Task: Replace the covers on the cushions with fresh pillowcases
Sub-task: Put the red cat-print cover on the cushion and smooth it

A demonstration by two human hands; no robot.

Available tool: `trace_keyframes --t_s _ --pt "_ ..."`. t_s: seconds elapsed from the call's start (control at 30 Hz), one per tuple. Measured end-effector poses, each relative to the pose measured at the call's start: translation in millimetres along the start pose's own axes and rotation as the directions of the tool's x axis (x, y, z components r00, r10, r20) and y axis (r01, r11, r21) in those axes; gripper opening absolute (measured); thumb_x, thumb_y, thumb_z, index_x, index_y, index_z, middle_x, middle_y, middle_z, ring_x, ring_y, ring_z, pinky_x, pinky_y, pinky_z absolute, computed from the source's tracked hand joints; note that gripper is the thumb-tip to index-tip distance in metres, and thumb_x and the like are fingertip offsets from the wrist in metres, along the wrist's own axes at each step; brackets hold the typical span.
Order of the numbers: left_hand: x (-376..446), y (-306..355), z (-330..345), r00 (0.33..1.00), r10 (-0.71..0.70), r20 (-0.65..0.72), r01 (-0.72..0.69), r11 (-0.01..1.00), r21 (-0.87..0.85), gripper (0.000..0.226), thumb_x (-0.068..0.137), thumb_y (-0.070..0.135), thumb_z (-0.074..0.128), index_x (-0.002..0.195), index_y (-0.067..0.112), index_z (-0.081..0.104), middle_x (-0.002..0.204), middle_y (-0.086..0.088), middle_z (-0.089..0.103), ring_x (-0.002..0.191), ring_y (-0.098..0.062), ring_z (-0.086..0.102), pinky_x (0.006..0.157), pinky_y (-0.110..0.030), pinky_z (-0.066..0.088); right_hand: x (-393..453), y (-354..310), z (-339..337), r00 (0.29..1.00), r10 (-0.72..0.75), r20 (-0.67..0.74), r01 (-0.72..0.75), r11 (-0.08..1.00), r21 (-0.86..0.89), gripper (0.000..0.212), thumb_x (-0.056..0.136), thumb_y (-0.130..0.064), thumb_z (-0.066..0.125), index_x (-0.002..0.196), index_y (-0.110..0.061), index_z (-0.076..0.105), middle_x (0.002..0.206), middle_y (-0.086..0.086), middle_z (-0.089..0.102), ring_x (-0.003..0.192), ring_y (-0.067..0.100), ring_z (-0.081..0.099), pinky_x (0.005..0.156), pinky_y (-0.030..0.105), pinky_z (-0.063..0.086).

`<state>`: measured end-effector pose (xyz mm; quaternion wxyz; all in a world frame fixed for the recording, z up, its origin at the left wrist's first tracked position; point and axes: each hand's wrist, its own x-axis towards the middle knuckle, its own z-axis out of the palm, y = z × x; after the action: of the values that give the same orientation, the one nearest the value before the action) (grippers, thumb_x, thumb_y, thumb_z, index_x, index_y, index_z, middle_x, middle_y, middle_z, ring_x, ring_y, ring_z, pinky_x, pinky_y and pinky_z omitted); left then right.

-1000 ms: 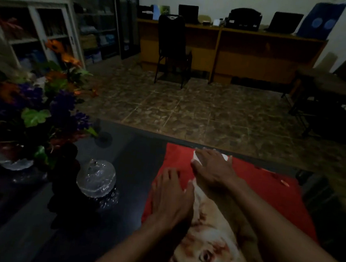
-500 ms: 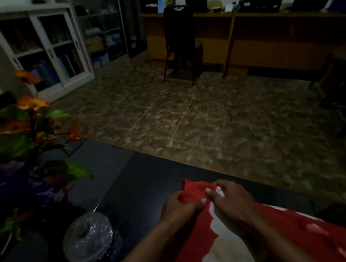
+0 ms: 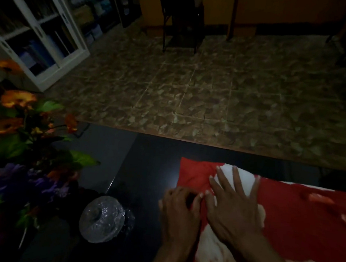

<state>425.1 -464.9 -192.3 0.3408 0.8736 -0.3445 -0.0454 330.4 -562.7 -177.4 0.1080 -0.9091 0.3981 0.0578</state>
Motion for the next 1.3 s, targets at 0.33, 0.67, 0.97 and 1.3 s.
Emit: trace_keyframes --t_s 0.33,0.67,0.97,1.3 --pt "-21.0 -4.2 -4.8 0.986 0.165 0.007 -0.165 0.981 0.099 0.018 0.085 0.034 0.063 0.075 0.036 0.048 0.080 0.017 0.053 0.081 -0.005 0.045 0.072 -0.025 0.027 30.4 16.6 -63.7 0.999 0.000 0.046 -0.008 0.984 0.176 0.035 0.103 -0.046 0.043 0.133 -0.037 0.058 0.143 -0.005 0.047 0.131 0.018 0.039 0.111 0.043 0.029" --pt "-26.7 -0.1 -22.3 0.980 0.154 0.124 -0.169 0.979 0.116 0.009 0.090 0.038 0.055 0.082 0.033 0.054 0.082 0.020 0.053 0.079 -0.002 0.048 0.078 -0.026 0.031 13.9 18.4 -63.4 0.997 0.017 -0.079 0.006 0.958 0.285 0.016 0.101 -0.031 0.057 0.115 -0.034 0.063 0.116 -0.011 0.059 0.116 0.010 0.049 0.102 0.034 0.036" --pt "-18.9 17.4 -28.2 0.977 0.108 0.183 -0.094 0.992 -0.080 0.015 0.084 0.015 0.066 0.084 0.029 0.064 0.087 0.025 0.055 0.081 0.013 0.050 0.072 -0.007 0.038 -15.1 28.9 -51.0 0.987 0.096 -0.132 -0.014 0.853 0.521 0.019 0.096 -0.019 0.061 0.109 -0.032 0.060 0.107 -0.012 0.057 0.103 0.006 0.055 0.096 0.034 0.050" --pt "-21.1 36.7 -36.6 0.974 0.038 0.223 -0.043 0.999 0.019 0.015 0.096 0.043 0.054 0.110 0.037 0.055 0.107 0.017 0.056 0.094 -0.007 0.059 0.084 -0.030 0.047 -27.3 71.8 -41.7 0.868 0.483 -0.115 -0.344 0.752 0.563 0.028 0.097 -0.021 0.058 0.125 -0.020 0.058 0.127 0.005 0.058 0.123 0.022 0.050 0.109 0.046 0.040"
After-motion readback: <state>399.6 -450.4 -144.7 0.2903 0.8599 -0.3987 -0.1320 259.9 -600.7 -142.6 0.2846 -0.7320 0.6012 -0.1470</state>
